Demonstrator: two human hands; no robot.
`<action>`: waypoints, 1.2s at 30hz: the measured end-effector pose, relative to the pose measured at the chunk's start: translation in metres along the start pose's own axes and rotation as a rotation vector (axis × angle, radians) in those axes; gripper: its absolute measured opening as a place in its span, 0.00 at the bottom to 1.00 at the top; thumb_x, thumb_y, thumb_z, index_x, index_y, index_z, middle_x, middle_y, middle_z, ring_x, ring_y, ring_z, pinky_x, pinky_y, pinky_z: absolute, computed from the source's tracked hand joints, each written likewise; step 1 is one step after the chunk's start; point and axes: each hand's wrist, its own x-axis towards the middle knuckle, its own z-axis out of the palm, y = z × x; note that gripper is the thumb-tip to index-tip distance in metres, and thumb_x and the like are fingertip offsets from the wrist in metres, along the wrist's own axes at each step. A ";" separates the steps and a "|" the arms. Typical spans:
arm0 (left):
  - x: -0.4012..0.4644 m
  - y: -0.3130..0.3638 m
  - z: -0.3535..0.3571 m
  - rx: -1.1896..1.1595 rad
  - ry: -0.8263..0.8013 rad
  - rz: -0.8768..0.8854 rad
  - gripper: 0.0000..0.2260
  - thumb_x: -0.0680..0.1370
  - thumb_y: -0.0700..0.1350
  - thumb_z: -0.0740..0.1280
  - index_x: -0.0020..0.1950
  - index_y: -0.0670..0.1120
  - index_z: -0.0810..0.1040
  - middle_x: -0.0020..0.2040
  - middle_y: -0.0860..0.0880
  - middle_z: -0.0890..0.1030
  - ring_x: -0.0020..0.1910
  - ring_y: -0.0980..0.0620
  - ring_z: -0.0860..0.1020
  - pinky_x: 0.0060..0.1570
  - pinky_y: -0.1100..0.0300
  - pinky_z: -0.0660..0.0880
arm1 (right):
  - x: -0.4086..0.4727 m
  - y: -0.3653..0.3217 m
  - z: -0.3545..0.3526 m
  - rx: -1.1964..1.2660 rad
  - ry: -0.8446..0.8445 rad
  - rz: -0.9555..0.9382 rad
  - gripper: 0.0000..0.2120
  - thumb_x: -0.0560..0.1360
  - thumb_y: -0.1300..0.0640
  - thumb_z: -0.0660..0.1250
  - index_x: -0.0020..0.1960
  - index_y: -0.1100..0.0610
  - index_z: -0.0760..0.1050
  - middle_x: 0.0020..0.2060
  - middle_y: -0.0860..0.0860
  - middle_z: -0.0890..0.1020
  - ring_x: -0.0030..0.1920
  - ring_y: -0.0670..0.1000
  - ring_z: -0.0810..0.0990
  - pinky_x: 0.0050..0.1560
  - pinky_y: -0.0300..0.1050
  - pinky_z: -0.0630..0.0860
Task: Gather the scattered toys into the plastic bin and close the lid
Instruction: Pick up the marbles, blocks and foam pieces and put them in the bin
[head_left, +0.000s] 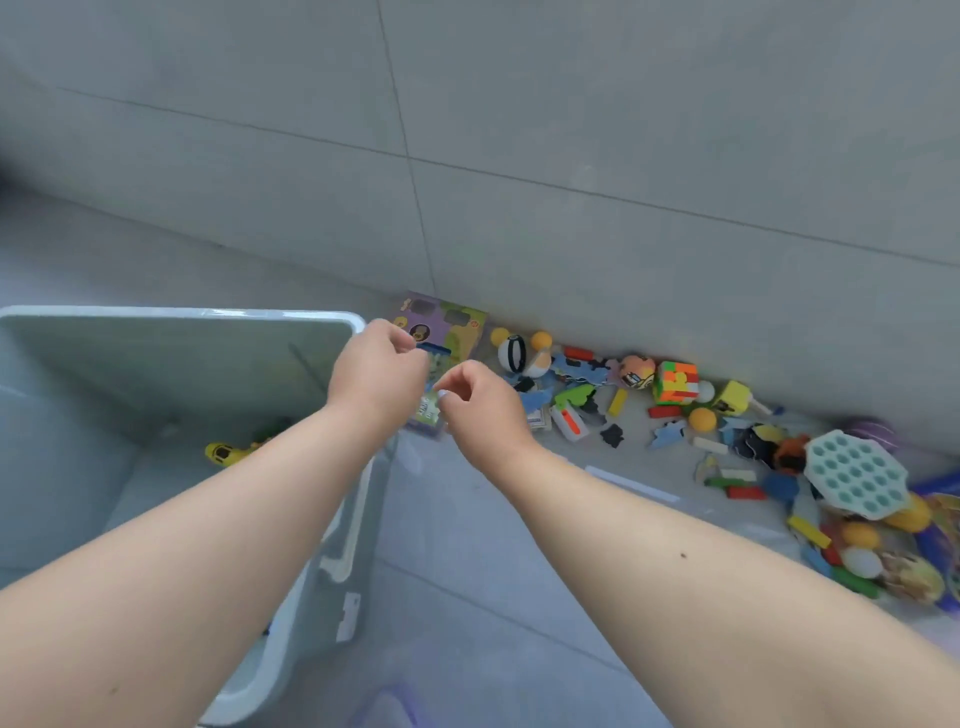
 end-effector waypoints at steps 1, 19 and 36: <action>-0.006 0.005 0.019 0.016 -0.071 0.032 0.08 0.75 0.43 0.62 0.53 0.48 0.74 0.48 0.52 0.76 0.44 0.50 0.76 0.40 0.58 0.70 | 0.001 0.013 -0.014 -0.006 0.037 0.038 0.05 0.74 0.59 0.60 0.44 0.51 0.73 0.40 0.45 0.78 0.45 0.51 0.78 0.48 0.50 0.78; -0.071 -0.026 0.271 -0.158 -0.795 -0.449 0.03 0.79 0.40 0.62 0.47 0.41 0.73 0.41 0.43 0.76 0.37 0.48 0.77 0.42 0.55 0.77 | -0.046 0.294 -0.181 -0.173 0.364 0.915 0.04 0.76 0.59 0.60 0.44 0.56 0.71 0.52 0.58 0.79 0.53 0.58 0.77 0.44 0.39 0.65; -0.087 -0.046 0.307 -0.287 -0.741 -0.699 0.09 0.80 0.43 0.61 0.54 0.38 0.75 0.42 0.42 0.76 0.38 0.47 0.77 0.47 0.53 0.79 | -0.035 0.309 -0.135 -0.259 0.205 0.693 0.05 0.69 0.60 0.69 0.40 0.54 0.73 0.38 0.51 0.79 0.42 0.53 0.77 0.37 0.39 0.69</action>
